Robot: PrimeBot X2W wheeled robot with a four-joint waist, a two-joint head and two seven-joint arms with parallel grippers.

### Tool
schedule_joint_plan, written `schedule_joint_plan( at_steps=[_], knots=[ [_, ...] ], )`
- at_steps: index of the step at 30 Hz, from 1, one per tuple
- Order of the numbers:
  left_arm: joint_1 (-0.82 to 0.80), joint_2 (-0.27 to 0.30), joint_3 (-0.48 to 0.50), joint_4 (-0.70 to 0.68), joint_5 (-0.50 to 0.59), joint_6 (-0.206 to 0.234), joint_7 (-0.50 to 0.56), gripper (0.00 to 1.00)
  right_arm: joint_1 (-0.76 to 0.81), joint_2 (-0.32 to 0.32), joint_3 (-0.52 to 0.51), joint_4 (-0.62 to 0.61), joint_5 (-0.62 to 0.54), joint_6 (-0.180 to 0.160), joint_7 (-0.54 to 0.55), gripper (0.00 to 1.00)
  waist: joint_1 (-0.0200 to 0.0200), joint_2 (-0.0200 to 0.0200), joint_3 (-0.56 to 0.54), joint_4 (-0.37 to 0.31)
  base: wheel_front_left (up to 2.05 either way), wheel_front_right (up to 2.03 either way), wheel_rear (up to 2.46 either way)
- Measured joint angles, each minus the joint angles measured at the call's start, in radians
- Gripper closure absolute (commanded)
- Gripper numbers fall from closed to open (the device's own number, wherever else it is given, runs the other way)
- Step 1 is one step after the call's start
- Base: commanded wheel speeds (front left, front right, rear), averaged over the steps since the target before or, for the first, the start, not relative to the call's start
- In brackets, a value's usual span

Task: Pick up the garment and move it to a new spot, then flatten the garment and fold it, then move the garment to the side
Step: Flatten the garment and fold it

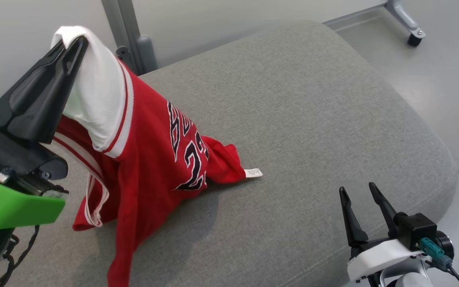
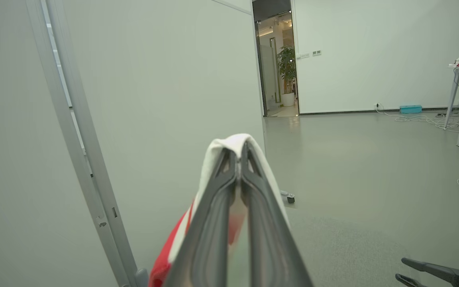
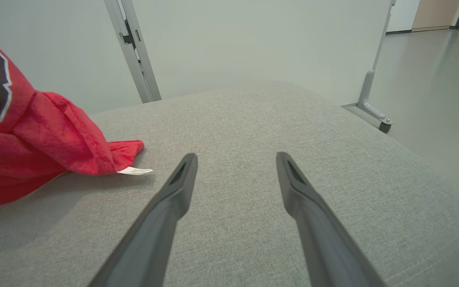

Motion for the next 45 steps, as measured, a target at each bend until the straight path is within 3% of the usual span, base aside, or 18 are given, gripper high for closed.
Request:
schedule_joint_plan(
  at_steps=[9,15,19,26,32,37,38,39,40,42,45],
  knots=[
    [-0.115,-0.055,-0.002,-0.103,-0.138,0.027,0.070,1.00,0.002,0.000,-0.016,-0.001,0.000,0.000,0.000,0.00,0.0000,0.0000,0.000,-0.057,0.00,0.00,0.00],
    [-0.159,-0.048,0.056,-0.047,-0.163,0.045,0.077,1.00,0.002,0.000,-0.015,-0.003,0.005,0.000,0.000,0.00,0.0000,0.0000,0.012,-0.068,0.00,0.00,0.00],
    [-0.159,-0.021,0.080,0.094,-0.157,0.019,0.059,1.00,-0.001,0.000,-0.018,-0.008,0.009,0.000,0.000,0.00,0.0000,0.0000,0.026,-0.067,0.00,0.00,0.00],
    [-0.156,-0.012,0.058,0.454,-0.157,-0.077,-0.014,1.00,-0.029,0.000,0.004,-0.013,0.022,0.000,0.000,0.00,0.0000,0.0000,0.065,-0.071,0.00,0.00,0.00],
    [-0.187,0.007,0.009,0.801,-0.063,-0.096,-0.135,1.00,-0.044,0.000,0.032,-0.021,0.044,0.000,0.000,0.00,0.0000,0.0000,0.105,-0.093,0.00,0.00,0.00],
    [-0.182,-0.018,-0.055,0.948,-0.039,-0.101,-0.213,1.00,-0.040,0.000,0.018,-0.019,0.053,0.000,0.000,0.00,0.0000,0.0000,0.130,-0.114,0.00,0.00,0.00],
    [-0.177,-0.023,-0.073,0.966,-0.028,-0.102,-0.227,0.94,-0.037,0.000,0.012,-0.018,0.053,0.000,0.000,0.00,0.0000,0.0000,0.133,-0.114,0.00,0.00,0.00],
    [-0.169,-0.027,-0.098,0.990,-0.007,-0.102,-0.236,0.67,-0.034,0.000,0.004,-0.016,0.050,0.000,0.000,0.00,0.0000,0.0000,0.135,-0.111,0.00,0.00,0.00],
    [-0.160,-0.029,-0.119,1.010,0.005,-0.102,-0.236,0.00,-0.029,0.000,0.000,-0.014,0.047,0.000,0.000,0.00,0.0000,0.0000,0.135,-0.108,0.00,0.00,0.00],
    [-0.139,-0.041,-0.153,1.041,0.050,-0.089,-0.246,0.00,-0.019,0.000,-0.009,-0.008,0.036,0.000,0.000,0.00,0.0000,0.0000,0.132,-0.099,0.00,0.00,0.00],
    [-0.121,-0.066,-0.170,1.060,0.096,-0.002,-0.266,0.00,-0.013,0.000,-0.028,-0.007,0.013,0.000,0.000,0.00,0.0000,0.0000,0.121,-0.080,0.00,0.00,0.00]
  ],
)
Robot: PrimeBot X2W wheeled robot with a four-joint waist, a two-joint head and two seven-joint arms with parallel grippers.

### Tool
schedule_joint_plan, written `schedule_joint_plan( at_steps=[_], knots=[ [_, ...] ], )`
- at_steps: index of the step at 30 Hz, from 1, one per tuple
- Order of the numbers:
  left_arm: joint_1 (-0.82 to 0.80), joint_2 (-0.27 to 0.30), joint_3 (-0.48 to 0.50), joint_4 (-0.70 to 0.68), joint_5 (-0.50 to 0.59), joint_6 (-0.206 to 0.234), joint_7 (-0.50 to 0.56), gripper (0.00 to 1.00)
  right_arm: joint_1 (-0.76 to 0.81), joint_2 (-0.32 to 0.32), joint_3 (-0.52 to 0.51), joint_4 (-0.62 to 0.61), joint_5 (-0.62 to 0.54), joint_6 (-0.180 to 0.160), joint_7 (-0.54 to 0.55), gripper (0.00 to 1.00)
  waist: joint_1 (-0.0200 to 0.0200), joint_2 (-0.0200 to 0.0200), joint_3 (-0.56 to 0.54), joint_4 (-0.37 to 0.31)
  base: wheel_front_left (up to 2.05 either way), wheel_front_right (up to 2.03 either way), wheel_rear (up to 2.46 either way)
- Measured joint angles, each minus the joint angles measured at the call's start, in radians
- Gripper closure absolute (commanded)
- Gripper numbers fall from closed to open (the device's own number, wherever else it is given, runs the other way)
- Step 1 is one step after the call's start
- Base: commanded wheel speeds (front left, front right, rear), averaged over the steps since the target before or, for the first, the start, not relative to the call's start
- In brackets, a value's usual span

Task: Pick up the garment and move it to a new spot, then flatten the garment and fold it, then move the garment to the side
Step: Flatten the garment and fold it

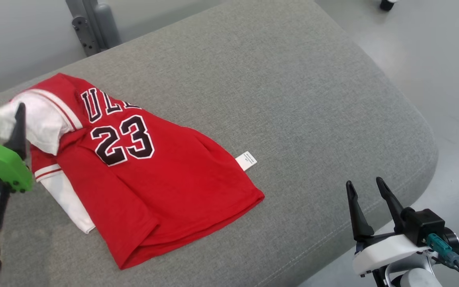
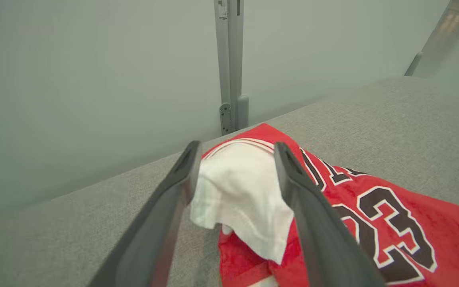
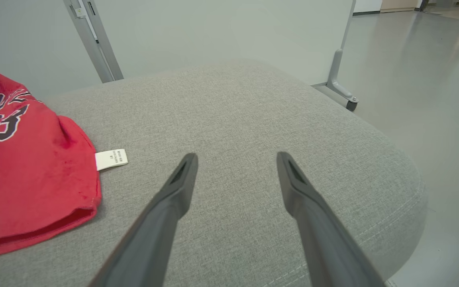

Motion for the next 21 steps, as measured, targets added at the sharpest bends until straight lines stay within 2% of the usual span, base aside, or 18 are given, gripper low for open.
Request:
schedule_joint_plan(
  at_steps=[5,10,15,18,21],
  knots=[
    [0.132,-0.051,-0.018,-0.088,0.019,0.148,-0.010,0.00,0.018,0.000,-0.023,0.005,-0.041,0.000,0.000,0.00,0.0000,0.0000,-0.042,0.045,0.00,0.00,0.00],
    [0.276,-0.072,-0.036,-0.334,0.030,0.269,0.000,0.00,0.022,0.000,-0.014,0.008,-0.067,0.000,0.000,0.00,0.0000,0.0000,-0.097,0.098,0.00,0.00,0.00],
    [0.336,-0.121,-0.165,-0.544,0.084,0.297,0.080,0.00,0.026,0.001,0.000,0.016,-0.077,0.000,0.000,0.00,0.0000,0.0000,-0.138,0.146,0.00,0.00,0.00],
    [0.333,-0.155,-0.235,-0.578,0.109,0.292,0.121,0.00,0.023,0.001,0.012,0.017,-0.077,0.000,0.000,0.00,0.0000,0.0000,-0.154,0.159,0.00,0.00,0.00],
    [0.306,-0.202,-0.303,-0.570,0.133,0.270,0.155,0.00,0.020,0.001,0.027,0.016,-0.077,0.000,0.000,0.00,0.0000,0.0000,-0.159,0.152,0.00,0.00,0.00]
  ],
)
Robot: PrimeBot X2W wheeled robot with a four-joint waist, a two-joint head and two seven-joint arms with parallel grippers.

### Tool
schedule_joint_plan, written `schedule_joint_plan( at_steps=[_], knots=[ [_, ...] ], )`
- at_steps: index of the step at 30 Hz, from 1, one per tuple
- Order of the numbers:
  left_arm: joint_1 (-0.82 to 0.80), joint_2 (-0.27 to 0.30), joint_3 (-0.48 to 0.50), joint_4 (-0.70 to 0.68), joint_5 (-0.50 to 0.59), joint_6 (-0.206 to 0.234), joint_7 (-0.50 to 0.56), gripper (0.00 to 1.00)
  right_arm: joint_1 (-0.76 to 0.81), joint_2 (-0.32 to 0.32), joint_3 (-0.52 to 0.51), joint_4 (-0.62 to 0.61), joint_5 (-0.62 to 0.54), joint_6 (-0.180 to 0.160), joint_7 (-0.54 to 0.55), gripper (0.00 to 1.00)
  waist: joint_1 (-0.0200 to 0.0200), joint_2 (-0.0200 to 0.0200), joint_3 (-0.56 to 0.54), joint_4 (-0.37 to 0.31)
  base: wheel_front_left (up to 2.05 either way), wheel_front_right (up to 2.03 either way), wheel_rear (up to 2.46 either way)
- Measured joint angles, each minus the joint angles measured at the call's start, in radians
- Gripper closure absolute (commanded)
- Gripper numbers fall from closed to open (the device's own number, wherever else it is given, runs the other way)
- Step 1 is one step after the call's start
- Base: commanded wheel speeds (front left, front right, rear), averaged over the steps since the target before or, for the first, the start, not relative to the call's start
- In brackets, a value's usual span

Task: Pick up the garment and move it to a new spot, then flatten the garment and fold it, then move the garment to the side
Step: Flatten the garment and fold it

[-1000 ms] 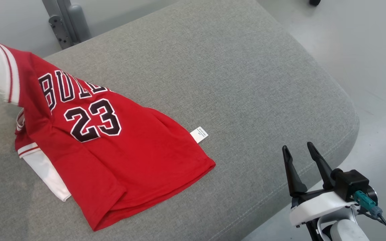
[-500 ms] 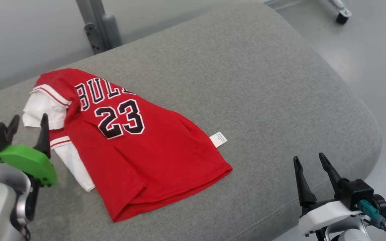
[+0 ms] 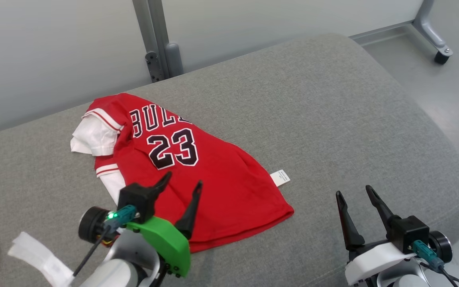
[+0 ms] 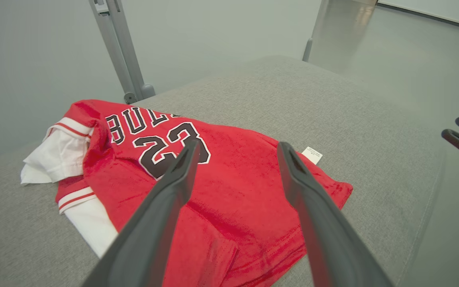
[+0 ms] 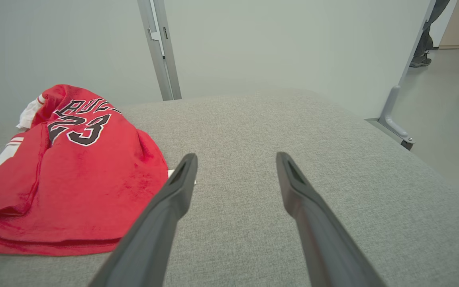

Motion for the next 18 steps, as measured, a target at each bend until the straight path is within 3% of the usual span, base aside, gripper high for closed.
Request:
schedule_joint_plan(
  at_steps=[9,18],
  knots=[
    [-0.133,-0.108,-0.108,0.146,0.040,-0.075,0.062,0.00,-0.038,-0.002,0.022,-0.041,0.044,0.000,0.000,0.00,0.0000,0.0000,0.056,-0.051,0.00,0.00,0.00],
    [-0.146,-0.136,-0.191,0.333,0.061,-0.137,0.073,0.00,-0.026,-0.002,0.000,-0.069,0.090,0.000,0.000,0.00,0.0000,0.0000,0.172,-0.150,0.00,0.00,0.00]
  ],
)
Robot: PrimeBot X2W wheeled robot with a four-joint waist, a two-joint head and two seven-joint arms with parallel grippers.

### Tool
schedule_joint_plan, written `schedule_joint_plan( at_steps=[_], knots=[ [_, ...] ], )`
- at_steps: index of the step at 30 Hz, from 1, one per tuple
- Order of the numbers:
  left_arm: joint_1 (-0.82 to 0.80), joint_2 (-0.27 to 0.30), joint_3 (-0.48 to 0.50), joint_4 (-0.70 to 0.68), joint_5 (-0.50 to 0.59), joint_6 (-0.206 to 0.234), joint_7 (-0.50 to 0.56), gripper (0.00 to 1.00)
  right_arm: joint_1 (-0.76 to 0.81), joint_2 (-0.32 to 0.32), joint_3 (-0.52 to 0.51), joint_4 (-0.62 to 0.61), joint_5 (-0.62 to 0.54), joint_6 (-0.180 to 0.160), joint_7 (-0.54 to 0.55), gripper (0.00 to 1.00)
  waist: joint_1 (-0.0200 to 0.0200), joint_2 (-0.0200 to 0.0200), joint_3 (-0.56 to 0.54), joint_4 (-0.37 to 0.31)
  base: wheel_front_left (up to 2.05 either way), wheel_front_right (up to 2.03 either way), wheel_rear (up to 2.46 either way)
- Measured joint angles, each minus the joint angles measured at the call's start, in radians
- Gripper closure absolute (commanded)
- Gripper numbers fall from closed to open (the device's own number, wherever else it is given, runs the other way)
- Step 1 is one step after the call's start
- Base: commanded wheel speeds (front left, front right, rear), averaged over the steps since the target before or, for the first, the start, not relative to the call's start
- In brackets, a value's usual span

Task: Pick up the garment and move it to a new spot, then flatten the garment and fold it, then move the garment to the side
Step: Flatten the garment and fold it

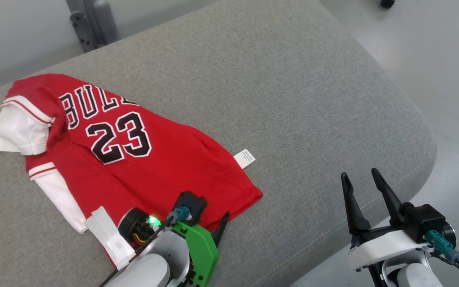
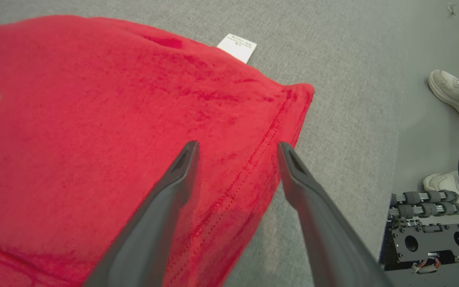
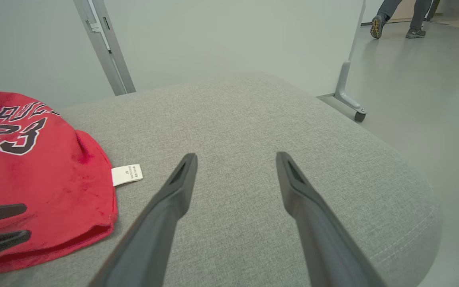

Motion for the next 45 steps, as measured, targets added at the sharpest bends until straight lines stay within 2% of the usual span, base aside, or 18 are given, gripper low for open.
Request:
schedule_joint_plan(
  at_steps=[5,9,10,12,17,20,22,24,29,33,36,38,40,45],
  knots=[
    [-0.001,0.004,-0.035,0.084,0.029,-0.016,-0.027,0.00,-0.001,0.000,-0.012,-0.007,0.017,0.000,0.000,0.00,0.0000,0.0000,0.056,-0.032,0.00,0.00,0.00],
    [-0.030,-0.003,-0.056,0.138,0.071,-0.024,-0.055,0.00,-0.013,0.001,-0.011,-0.009,0.026,0.000,0.000,0.00,0.0000,0.0000,0.085,-0.031,0.00,0.00,0.00],
    [-0.043,-0.013,-0.069,0.160,0.080,-0.033,-0.068,1.00,-0.020,0.001,-0.015,-0.008,0.026,0.000,0.000,0.00,0.0000,0.0000,0.090,-0.021,0.00,0.00,0.00],
    [-0.055,-0.021,-0.071,0.180,0.073,-0.055,-0.067,1.00,-0.023,0.001,-0.022,-0.007,0.026,0.000,0.000,0.00,0.0000,0.0000,0.091,-0.007,0.00,0.00,0.00],
    [-0.050,-0.028,-0.070,0.163,0.056,-0.081,-0.105,1.00,-0.023,0.002,-0.039,0.007,0.016,0.000,0.000,0.00,0.0000,0.0000,0.079,0.042,0.00,0.00,0.00],
    [-0.001,-0.001,-0.056,0.073,0.009,-0.105,-0.125,1.00,-0.018,0.002,-0.053,0.015,0.007,0.000,0.000,0.00,0.0000,0.0000,0.064,0.076,0.00,0.00,0.00],
    [0.038,0.040,-0.039,-0.026,-0.014,-0.102,-0.132,1.00,-0.005,0.002,-0.063,0.024,-0.002,0.000,0.000,0.00,0.0000,0.0000,0.051,0.102,0.00,0.00,0.00],
    [0.073,0.093,-0.007,-0.127,-0.030,-0.074,-0.132,1.00,0.009,0.002,-0.069,0.035,-0.010,0.000,0.000,0.00,0.0000,0.0000,0.037,0.128,0.00,0.00,0.00],
    [0.207,0.261,0.131,-0.334,-0.112,0.052,-0.150,1.00,0.022,0.002,-0.074,0.054,-0.020,0.000,0.000,0.00,0.0000,0.0000,-0.003,0.205,0.00,0.00,0.00],
    [0.318,0.349,0.242,-0.380,-0.210,0.122,-0.167,1.00,0.026,0.002,-0.072,0.069,-0.032,0.000,0.000,0.00,0.0000,0.0000,-0.033,0.272,0.00,0.00,0.00],
    [0.389,0.377,0.302,-0.345,-0.275,0.153,-0.192,1.00,0.029,0.002,-0.070,0.080,-0.040,0.000,0.000,0.00,0.0000,0.0000,-0.054,0.321,0.00,0.00,0.00],
    [0.436,0.375,0.337,-0.289,-0.337,0.156,-0.212,1.00,0.031,0.002,-0.070,0.089,-0.046,0.000,0.000,0.00,0.0000,0.0000,-0.068,0.354,0.00,0.00,0.00],
    [0.461,0.368,0.348,-0.227,-0.363,0.142,-0.233,1.00,0.033,0.002,-0.065,0.096,-0.051,0.000,0.000,0.00,0.0000,0.0000,-0.083,0.383,0.00,0.00,0.00],
    [0.477,0.293,0.354,-0.075,-0.429,0.093,-0.267,1.00,0.037,0.003,-0.056,0.111,-0.062,0.000,0.000,0.00,0.0000,0.0000,-0.123,0.442,0.00,0.00,0.00]
  ],
)
